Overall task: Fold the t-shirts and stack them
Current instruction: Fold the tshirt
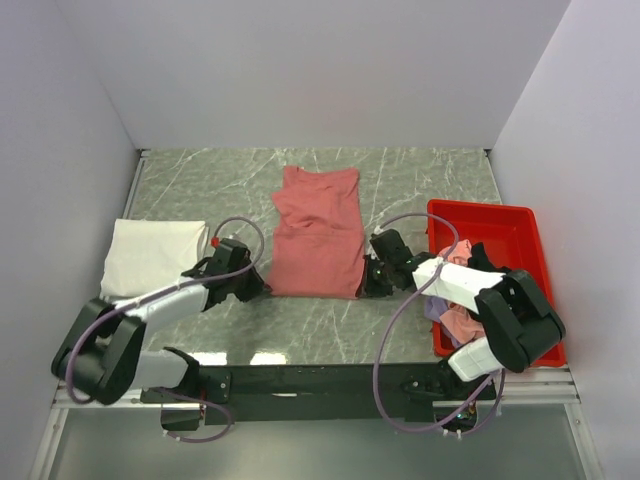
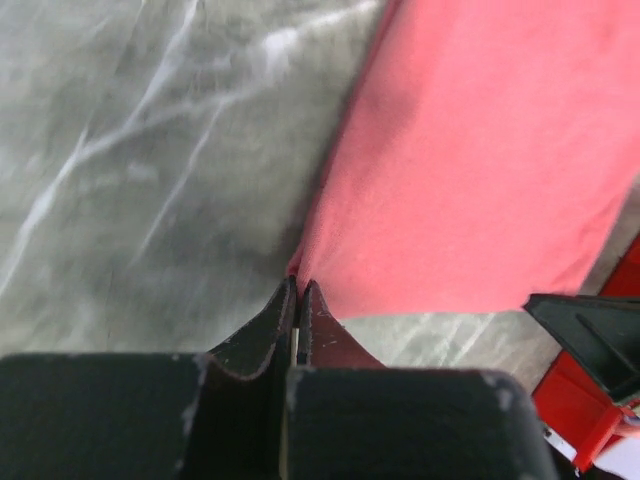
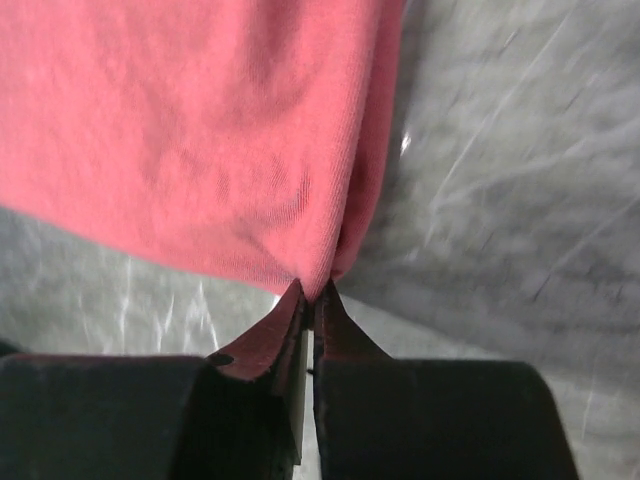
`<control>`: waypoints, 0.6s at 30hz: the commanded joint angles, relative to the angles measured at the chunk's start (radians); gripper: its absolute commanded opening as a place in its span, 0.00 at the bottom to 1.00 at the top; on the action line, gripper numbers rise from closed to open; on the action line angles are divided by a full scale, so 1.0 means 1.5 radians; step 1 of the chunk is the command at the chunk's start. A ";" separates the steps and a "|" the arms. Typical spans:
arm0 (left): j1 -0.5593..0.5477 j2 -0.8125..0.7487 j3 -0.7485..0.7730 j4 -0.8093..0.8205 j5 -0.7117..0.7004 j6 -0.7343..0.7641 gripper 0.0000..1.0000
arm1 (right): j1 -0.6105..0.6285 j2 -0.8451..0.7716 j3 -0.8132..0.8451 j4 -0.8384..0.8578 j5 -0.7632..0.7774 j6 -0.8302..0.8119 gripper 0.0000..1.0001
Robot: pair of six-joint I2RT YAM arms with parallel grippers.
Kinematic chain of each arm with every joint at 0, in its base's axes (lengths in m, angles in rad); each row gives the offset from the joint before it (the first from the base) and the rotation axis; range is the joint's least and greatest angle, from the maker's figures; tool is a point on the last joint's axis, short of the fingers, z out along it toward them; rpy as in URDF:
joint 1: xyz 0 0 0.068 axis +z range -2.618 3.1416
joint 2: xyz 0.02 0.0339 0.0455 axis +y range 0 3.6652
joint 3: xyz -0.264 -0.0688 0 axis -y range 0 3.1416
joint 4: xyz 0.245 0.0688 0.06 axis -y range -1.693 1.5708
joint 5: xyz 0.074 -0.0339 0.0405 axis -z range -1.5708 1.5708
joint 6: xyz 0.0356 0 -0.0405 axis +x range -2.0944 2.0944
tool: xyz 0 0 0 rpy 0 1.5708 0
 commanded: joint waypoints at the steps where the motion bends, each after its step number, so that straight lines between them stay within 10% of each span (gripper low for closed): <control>1: -0.005 -0.084 -0.011 -0.068 -0.038 -0.003 0.01 | -0.003 -0.053 0.011 -0.072 -0.057 -0.047 0.01; 18: -0.011 -0.500 0.062 -0.372 -0.109 -0.047 0.01 | 0.023 -0.261 0.090 -0.334 -0.449 -0.165 0.00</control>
